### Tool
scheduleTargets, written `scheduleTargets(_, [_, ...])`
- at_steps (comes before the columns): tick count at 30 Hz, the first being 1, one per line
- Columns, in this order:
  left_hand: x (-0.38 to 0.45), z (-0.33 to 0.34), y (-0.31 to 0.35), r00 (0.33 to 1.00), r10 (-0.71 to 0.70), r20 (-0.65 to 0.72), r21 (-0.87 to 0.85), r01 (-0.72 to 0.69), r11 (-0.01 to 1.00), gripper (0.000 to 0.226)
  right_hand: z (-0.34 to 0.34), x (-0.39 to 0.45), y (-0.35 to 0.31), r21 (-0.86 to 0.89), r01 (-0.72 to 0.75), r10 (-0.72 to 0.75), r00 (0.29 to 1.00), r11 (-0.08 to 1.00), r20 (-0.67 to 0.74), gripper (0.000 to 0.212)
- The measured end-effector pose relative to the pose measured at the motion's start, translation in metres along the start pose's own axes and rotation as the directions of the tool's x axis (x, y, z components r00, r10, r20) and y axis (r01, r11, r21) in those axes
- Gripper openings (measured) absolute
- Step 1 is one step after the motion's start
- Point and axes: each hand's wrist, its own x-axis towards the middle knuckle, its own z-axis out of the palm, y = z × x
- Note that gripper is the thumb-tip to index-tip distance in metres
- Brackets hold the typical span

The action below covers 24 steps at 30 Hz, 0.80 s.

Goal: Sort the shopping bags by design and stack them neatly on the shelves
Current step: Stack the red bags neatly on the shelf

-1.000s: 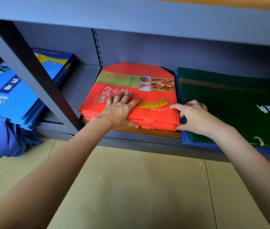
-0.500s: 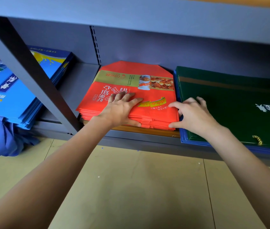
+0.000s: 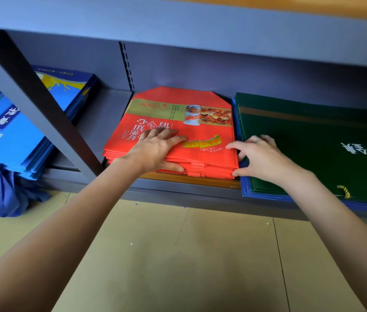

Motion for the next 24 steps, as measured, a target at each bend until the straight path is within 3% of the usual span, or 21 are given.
scheduleTargets(5, [-0.001,0.003,0.002,1.000,-0.009,0.006,-0.023,0.009,1.000,0.088,-0.004,-0.003,-0.002,0.122,0.004,-0.007,1.000,0.993,0.016,0.068])
scheduleTargets(13, [0.004,0.006,0.009,1.000,0.006,0.005,-0.054,-0.005,0.999,0.088,-0.006,-0.006,0.003,0.132,0.005,-0.008,1.000,0.991,0.022,0.069])
scheduleTargets(15, [0.004,0.005,0.009,1.000,0.004,0.006,-0.056,-0.003,0.998,0.088,-0.017,-0.008,0.004,0.124,0.001,-0.006,0.999,0.992,0.042,0.063])
scheduleTargets(19, [0.003,0.002,0.010,1.000,-0.004,-0.001,-0.030,0.004,1.000,0.089,-0.035,-0.006,0.009,0.095,0.002,0.004,0.998,0.996,-0.059,0.045])
scheduleTargets(24, [-0.003,0.000,0.008,1.000,0.011,0.007,-0.004,-0.011,1.000,0.091,-0.018,-0.006,0.003,0.090,-0.027,0.023,0.999,0.996,0.048,0.053])
